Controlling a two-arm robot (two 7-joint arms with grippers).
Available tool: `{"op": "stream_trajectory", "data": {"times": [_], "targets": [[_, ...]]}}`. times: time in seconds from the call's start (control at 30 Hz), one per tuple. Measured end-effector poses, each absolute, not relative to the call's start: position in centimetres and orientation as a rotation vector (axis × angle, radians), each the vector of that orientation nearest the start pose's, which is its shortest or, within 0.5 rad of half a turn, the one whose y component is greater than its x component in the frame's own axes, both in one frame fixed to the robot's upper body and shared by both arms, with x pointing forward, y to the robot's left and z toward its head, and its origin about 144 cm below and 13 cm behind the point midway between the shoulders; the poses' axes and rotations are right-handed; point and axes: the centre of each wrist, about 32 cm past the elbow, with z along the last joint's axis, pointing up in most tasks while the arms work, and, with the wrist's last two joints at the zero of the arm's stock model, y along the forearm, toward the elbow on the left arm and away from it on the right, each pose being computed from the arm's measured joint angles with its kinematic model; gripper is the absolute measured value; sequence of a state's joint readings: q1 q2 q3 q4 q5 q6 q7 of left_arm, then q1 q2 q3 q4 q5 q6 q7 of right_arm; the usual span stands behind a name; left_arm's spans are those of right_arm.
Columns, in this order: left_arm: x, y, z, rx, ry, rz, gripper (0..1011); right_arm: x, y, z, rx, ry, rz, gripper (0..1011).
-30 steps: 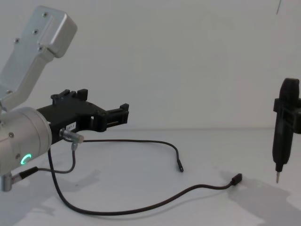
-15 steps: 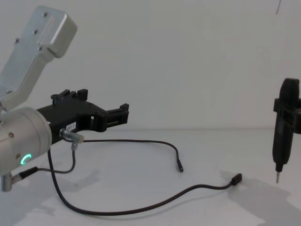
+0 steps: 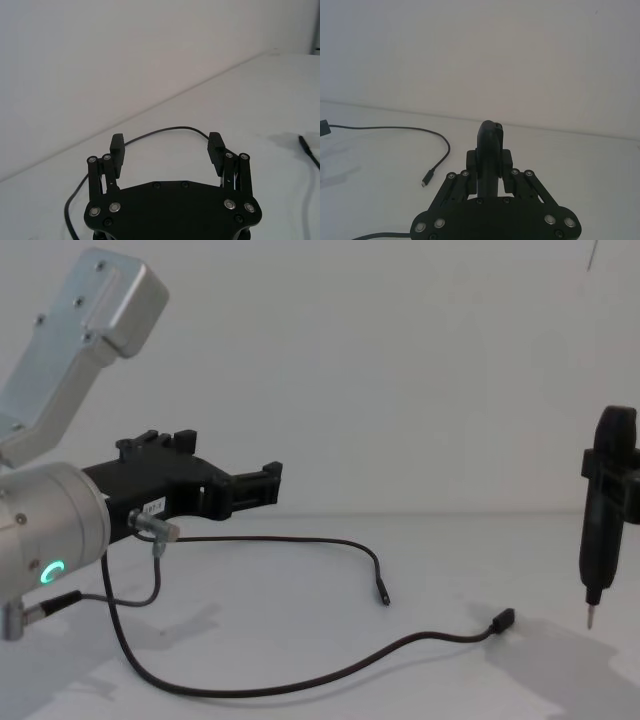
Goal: Pick up the data cable with the one hand.
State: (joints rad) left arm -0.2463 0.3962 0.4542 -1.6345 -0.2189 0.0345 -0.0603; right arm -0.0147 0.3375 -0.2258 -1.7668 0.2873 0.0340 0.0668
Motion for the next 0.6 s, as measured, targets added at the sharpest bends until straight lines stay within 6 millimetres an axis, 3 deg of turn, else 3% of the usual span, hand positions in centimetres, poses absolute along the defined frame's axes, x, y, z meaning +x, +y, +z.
{"op": "stream_trajectory", "data": {"times": [0.6], "targets": [[50.4,21.9,124.1,0.158,-0.153,0.85,1001,44.3,-23.7,118.9,0.026,-0.075,-1.229,279]]}}
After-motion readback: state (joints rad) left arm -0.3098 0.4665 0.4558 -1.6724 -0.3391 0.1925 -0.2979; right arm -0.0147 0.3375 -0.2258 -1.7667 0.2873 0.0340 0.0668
